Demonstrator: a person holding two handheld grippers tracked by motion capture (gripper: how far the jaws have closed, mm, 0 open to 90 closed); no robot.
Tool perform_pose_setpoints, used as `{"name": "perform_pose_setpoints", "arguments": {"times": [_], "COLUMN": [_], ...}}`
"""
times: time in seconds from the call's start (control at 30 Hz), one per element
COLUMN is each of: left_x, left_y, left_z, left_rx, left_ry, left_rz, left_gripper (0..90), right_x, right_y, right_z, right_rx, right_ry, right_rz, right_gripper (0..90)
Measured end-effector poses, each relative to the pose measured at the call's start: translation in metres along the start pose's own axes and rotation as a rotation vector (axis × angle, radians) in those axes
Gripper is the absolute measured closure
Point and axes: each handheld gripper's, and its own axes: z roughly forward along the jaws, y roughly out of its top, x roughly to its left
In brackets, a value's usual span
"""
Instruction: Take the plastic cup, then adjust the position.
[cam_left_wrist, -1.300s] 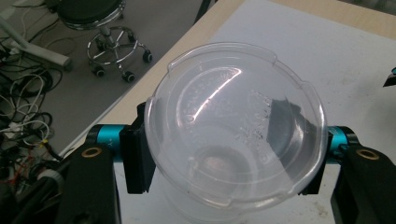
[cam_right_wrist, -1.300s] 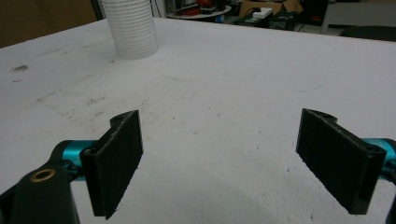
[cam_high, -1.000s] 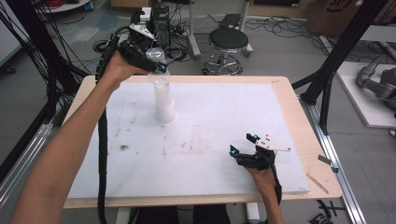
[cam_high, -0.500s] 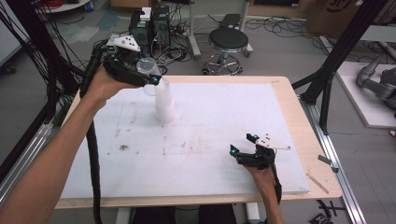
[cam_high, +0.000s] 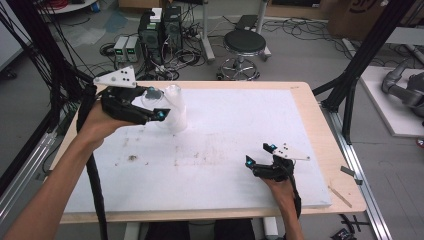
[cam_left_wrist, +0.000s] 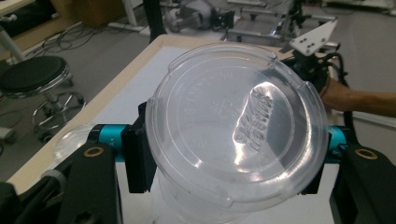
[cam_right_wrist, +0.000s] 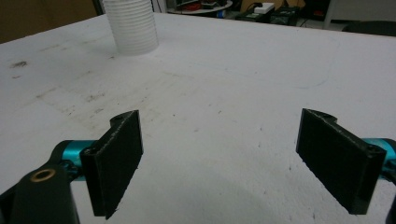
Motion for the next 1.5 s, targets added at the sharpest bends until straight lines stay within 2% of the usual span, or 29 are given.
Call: {"name": "perform_pose_setpoints", "arguments": {"times": [0.03,0.1,0.17,0.2,0.23,0.27,0.3,0.37,0.43,0.47,0.6,0.8,0.93,1.03,1.27,1.5], "left_x": [0.0,-0.008,-0.01,-0.015,-0.015,-0.019,-0.019,-0.024,-0.025,-0.027,-0.029,-0.039,-0.04,-0.038,-0.036,-0.035], "left_y": [0.0,-0.012,-0.017,-0.026,-0.026,-0.036,-0.036,-0.05,-0.054,-0.063,-0.073,-0.094,-0.107,-0.112,-0.111,-0.111], "left_z": [0.0,0.003,0.004,0.007,0.007,0.01,0.01,0.013,0.014,0.016,0.019,0.031,0.036,0.038,0.034,0.031], "left_rx": [0.0,-0.046,-0.056,-0.072,-0.072,-0.09,-0.09,-0.122,-0.131,-0.159,-0.171,-0.2,-0.226,-0.222,-0.233,-0.235], "left_ry": [0.0,-0.035,-0.048,-0.063,-0.063,-0.083,-0.083,-0.106,-0.113,-0.129,-0.149,-0.206,-0.215,-0.215,-0.211,-0.204], "left_rz": [0.0,-0.003,-0.006,-0.013,-0.013,-0.024,-0.024,-0.036,-0.042,-0.051,-0.053,-0.051,-0.059,-0.067,-0.071,-0.069], "left_gripper": [37.2,37.2,37.2,37.2,37.2,37.2,37.2,37.0,37.0,37.0,36.8,36.5,36.6,36.5,36.0,36.0], "right_x": [0.0,0.0,0.001,0.001,0.001,0.001,0.001,0.001,0.001,0.001,0.002,0.003,0.004,0.005,0.004,0.006], "right_y": [0.0,0.0,0.0,0.0,0.0,0.0,0.0,0.0,0.0,0.0,0.0,0.0,0.0,0.001,0.001,0.001], "right_z": [0.0,0.0,0.0,0.0,0.0,0.0,0.0,0.0,0.0,0.0,0.0,0.002,0.002,0.002,0.003,0.004], "right_rx": [0.001,0.0,-0.002,-0.002,-0.002,-0.002,-0.002,0.003,0.002,0.003,0.001,0.017,0.02,0.024,0.031,0.038], "right_ry": [-0.002,-0.002,-0.003,-0.004,-0.004,-0.006,-0.006,-0.005,-0.006,-0.005,-0.006,-0.01,-0.008,-0.004,0.005,0.003], "right_rz": [-0.001,-0.008,-0.011,-0.011,-0.011,-0.012,-0.012,-0.013,-0.014,-0.016,-0.017,-0.03,-0.044,-0.054,-0.053,-0.074], "right_gripper": [14.7,14.7,14.7,14.7,14.7,14.7,14.7,14.7,14.7,14.7,14.7,14.7,14.7,14.7,14.7,14.7]}}
